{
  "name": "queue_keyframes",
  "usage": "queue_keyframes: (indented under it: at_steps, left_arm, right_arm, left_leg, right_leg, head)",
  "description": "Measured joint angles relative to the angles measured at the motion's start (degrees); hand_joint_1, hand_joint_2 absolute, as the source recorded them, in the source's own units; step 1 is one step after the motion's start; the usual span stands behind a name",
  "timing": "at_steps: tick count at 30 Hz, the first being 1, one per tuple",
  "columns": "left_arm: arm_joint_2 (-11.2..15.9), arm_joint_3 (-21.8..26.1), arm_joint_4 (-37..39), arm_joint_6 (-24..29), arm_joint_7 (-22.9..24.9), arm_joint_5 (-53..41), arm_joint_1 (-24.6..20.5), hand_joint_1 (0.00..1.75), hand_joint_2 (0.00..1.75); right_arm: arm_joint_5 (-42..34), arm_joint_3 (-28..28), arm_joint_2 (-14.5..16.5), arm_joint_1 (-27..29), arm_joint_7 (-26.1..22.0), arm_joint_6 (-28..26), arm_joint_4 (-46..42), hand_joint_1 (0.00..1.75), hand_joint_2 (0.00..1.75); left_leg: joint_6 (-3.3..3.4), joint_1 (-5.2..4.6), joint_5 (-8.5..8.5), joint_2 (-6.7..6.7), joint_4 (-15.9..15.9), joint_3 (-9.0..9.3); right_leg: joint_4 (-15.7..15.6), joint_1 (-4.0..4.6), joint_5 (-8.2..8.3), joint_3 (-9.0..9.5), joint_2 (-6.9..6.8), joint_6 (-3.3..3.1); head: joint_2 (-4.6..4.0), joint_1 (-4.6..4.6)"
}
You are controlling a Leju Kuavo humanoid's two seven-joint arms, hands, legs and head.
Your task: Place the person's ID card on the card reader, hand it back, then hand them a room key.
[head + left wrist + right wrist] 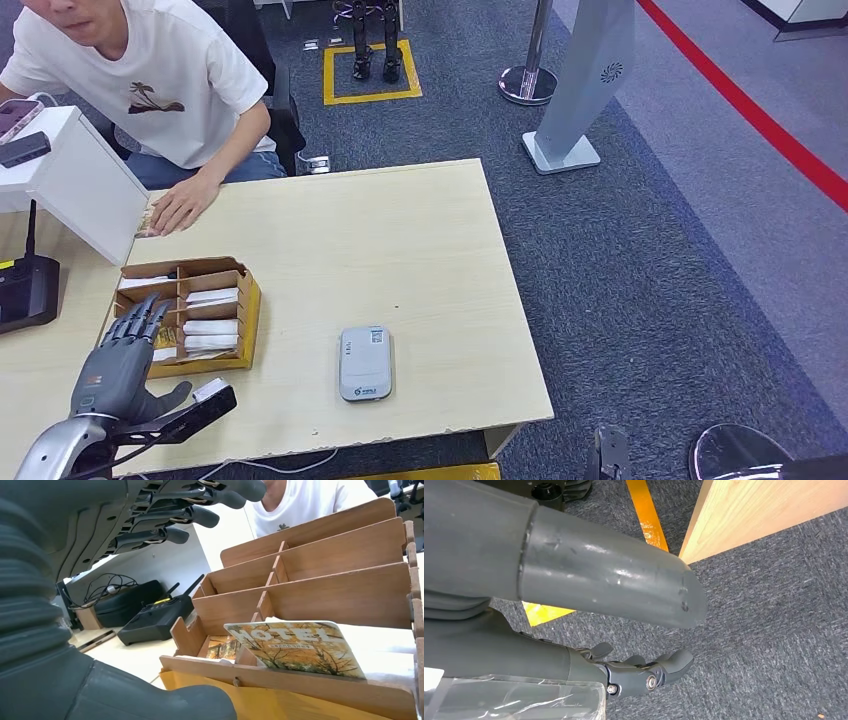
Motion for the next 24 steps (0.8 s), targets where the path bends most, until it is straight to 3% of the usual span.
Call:
queue_keyframes:
  at_steps: [24]
  left_arm:
    - [-0.7,-0.9,1.6,-0.5,-0.3,1.5,-1.8,0.0,1.75]
  right_arm:
    - [0.0,0.1,0.0,-0.3,0.5,-0.3,0.0,0.0,0.0]
  left_leg:
    - [0.0,0.0,0.0,0.0,0.0,0.0]
  right_leg:
    - [0.0,0.0,0.0,0.0,0.0,0.0]
  head:
    - [0.0,-0.01]
